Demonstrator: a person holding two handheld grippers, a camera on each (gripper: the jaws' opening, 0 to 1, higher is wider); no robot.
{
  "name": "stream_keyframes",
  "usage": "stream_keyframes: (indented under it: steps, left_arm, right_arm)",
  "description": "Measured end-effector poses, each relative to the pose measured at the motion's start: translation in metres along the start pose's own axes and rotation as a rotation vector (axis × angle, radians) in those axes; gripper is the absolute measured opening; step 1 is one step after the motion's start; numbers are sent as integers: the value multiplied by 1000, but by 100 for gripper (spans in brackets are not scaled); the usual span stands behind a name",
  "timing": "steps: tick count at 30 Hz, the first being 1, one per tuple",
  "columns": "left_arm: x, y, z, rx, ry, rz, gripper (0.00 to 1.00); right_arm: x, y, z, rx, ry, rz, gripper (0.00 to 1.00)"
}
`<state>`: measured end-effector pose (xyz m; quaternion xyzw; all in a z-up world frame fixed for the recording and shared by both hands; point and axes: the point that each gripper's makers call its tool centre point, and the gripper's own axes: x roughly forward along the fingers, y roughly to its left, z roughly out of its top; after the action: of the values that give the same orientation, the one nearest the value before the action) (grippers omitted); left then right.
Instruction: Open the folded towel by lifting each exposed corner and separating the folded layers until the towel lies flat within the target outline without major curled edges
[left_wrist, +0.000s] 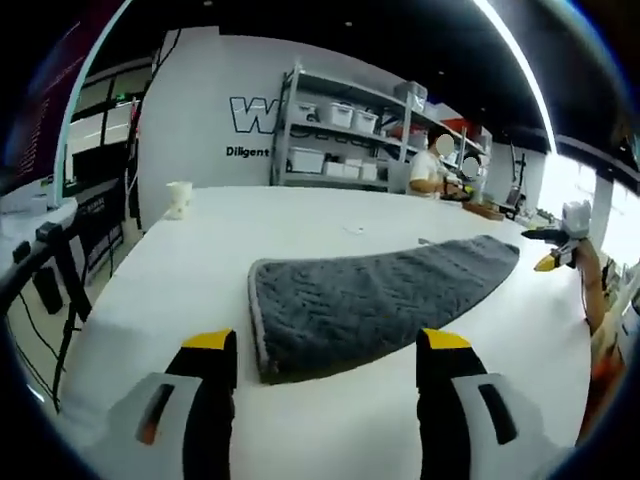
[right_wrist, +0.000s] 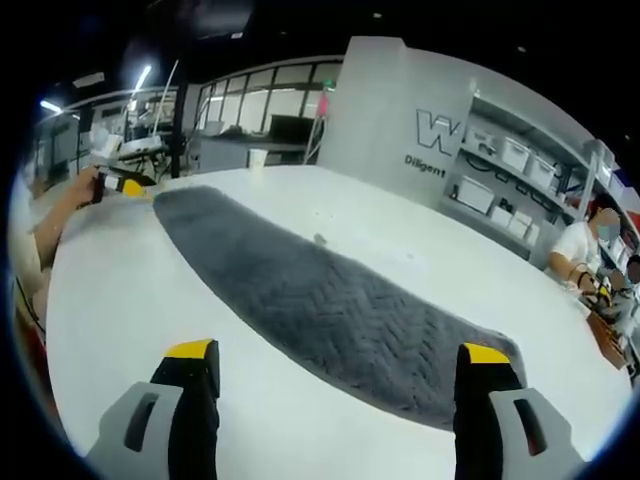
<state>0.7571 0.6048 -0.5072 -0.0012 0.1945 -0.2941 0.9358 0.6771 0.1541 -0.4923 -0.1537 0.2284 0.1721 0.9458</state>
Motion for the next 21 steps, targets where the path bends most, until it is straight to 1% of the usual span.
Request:
stream_keyframes:
  steps: [1,3,5,11,14,16,19,21]
  left_arm:
    - [1,-4,-1,21,8,-17,73]
    - [4,-7,0,38,13,-25,76]
    - [7,-13,2,45,14,-40,83]
    - [15,-18,10,63,1,-59,93]
    - [20,-25,9,116,6,-72,98]
    - [22,-29,6,148,23,-77,99]
    - [24,-32,4,152,29,-82,99]
    - [26,-36,2,152,31,-97,99]
  right_arm:
    - [0,0,0,3,-2,1,98]
    - [0,-1,0,6,-1,-4,98]
    - [0,-1,-1,9,0,-9,98]
    - [0,-1,1,18,-4,-14,98]
    - [0,-1,1,27,-7,-16,98]
    - [0,-2,1,44,-10,-19,98]
    - [0,-3,1,54,-10,-16,98]
    - [-1,-3,2,58,-12,-20,97]
